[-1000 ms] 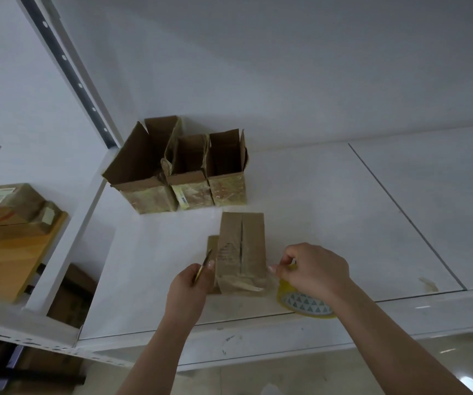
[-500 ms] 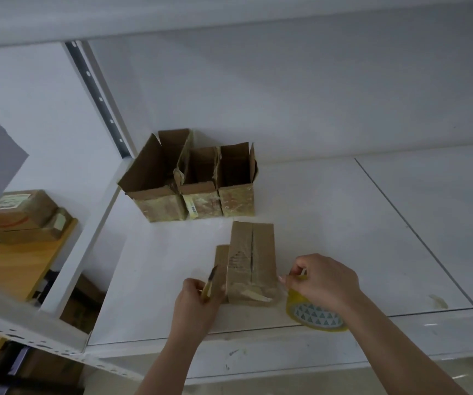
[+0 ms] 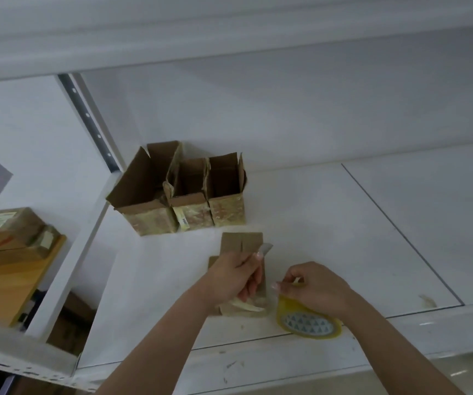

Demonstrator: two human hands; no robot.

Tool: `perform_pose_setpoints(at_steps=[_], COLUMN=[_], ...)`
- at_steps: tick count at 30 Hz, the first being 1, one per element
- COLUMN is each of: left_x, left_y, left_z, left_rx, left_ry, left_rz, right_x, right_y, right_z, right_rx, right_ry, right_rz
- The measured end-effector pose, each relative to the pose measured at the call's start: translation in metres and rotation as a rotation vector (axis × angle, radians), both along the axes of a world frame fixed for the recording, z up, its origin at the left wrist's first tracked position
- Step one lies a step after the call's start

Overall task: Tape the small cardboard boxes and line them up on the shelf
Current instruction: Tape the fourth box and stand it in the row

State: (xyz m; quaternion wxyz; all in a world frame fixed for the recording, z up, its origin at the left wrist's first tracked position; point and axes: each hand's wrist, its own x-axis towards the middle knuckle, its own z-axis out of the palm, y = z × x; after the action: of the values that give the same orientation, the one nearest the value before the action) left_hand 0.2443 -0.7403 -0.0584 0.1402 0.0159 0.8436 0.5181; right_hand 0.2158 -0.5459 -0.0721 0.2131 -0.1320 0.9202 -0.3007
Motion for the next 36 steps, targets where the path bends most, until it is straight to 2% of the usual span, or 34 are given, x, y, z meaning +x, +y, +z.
perform_pose_setpoints(at_steps=[3, 6, 7, 10, 11, 13, 17, 20, 26, 28, 30, 32, 34, 36], left_x=[-0.001, -0.003, -0.003, -0.003, -0.002, -0.001, 0.003, 0.002, -0.005, -0.007, -0.008, -0.008, -0.006, -0.002], left_y=[-0.004, -0.005, -0.005, -0.006, -0.006, -0.006, -0.001, 0.014, 0.046, 0.051, 0.050, 0.041, 0.024, 0.007], left_z=[-0.014, -0.019, -0.019, -0.017, -0.015, -0.010, 0.006, 0.018, 0.020, 0.021, 0.022, 0.022, 0.024, 0.024], left_rx=[-0.013, -0.050, -0.060, -0.057, -0.061, -0.113, -0.396, -0.667, -1.035, -1.092, -1.050, -0.920, -0.735, -0.427], left_ry=[0.075, 0.108, 0.111, 0.091, 0.085, 0.081, 0.090, 0.080, 0.010, -0.005, -0.005, -0.017, -0.061, -0.125], left_rz=[0.029, 0.010, 0.002, -0.019, -0.032, -0.075, -0.278, -0.426, -0.431, -0.427, -0.434, -0.448, -0.422, -0.299], right_x=[0.000, -0.005, -0.007, -0.012, -0.012, -0.014, -0.014, -0.010, 0.004, 0.008, 0.010, 0.012, 0.014, 0.015], right_y=[0.014, 0.026, 0.028, 0.026, 0.026, 0.030, 0.045, 0.045, 0.041, 0.041, 0.042, 0.046, 0.051, 0.057], right_z=[0.006, 0.010, 0.011, 0.009, 0.007, 0.005, 0.006, 0.004, 0.000, 0.000, 0.000, -0.002, -0.005, -0.007], right_rx=[-0.236, -0.240, -0.176, 0.291, 0.376, 0.325, -0.034, -0.015, 0.076, 0.077, 0.051, 0.032, 0.027, 0.015], right_ry=[-0.254, -0.275, -0.217, 0.033, 0.067, 0.054, -0.065, -0.028, 0.140, 0.147, 0.126, 0.102, 0.089, 0.069], right_rz=[0.051, 0.052, 0.028, 0.035, 0.034, 0.043, 0.100, 0.055, -0.071, -0.090, -0.117, -0.145, -0.175, -0.208])
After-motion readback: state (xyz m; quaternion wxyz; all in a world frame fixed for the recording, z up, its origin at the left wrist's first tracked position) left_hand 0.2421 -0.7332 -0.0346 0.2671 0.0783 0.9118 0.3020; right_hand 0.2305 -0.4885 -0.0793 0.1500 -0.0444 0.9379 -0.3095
